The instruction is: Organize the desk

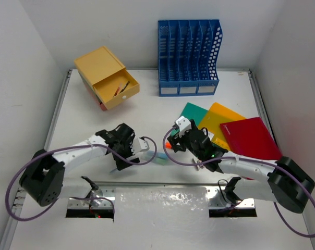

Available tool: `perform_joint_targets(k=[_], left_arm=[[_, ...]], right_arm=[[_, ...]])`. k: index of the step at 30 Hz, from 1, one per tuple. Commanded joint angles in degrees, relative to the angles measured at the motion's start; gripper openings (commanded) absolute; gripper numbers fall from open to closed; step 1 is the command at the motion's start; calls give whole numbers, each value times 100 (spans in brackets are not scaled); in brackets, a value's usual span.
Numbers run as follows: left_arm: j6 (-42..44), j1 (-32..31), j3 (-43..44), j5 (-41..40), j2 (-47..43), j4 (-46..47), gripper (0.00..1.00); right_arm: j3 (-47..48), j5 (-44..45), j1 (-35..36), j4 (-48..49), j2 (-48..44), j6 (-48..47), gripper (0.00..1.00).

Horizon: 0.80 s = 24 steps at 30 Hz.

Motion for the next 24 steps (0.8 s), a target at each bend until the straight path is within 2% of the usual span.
perform_joint_targets(k=[1,6,9,10,11,12,13,14,21,24], left_arm=[[-133,-2,-228,-615,361,905,92],[-230,-2,-422,-379,782,1327,91],[-256,6,-492,-229,1020,1433,80],[-247,6,-518,-220,1082,1460,72],[-291,6,-588,-254,1152,1564,53],[-291,6,-632,-307,1188,1617,44],[-317,6,-668,-325,1214,1635,18],[-344,41,-668,-316,1206,1644,1],[-441,226,-335,-615,512,1276,0],[-397,332,541,-572,3,567,0]], right_arm=[[94,199,0,23,-172,130,89],[41,304,0,6,-251,103,89],[-2,348,0,-12,-251,86,89],[6,357,0,-21,-260,86,89],[-3,357,-9,-21,-269,95,89],[-3,366,0,-21,-269,86,89],[-20,375,0,-21,-277,95,89],[-29,383,0,-12,-295,86,89],[-91,436,0,-3,-374,42,89],[-117,445,0,14,-400,42,89]])
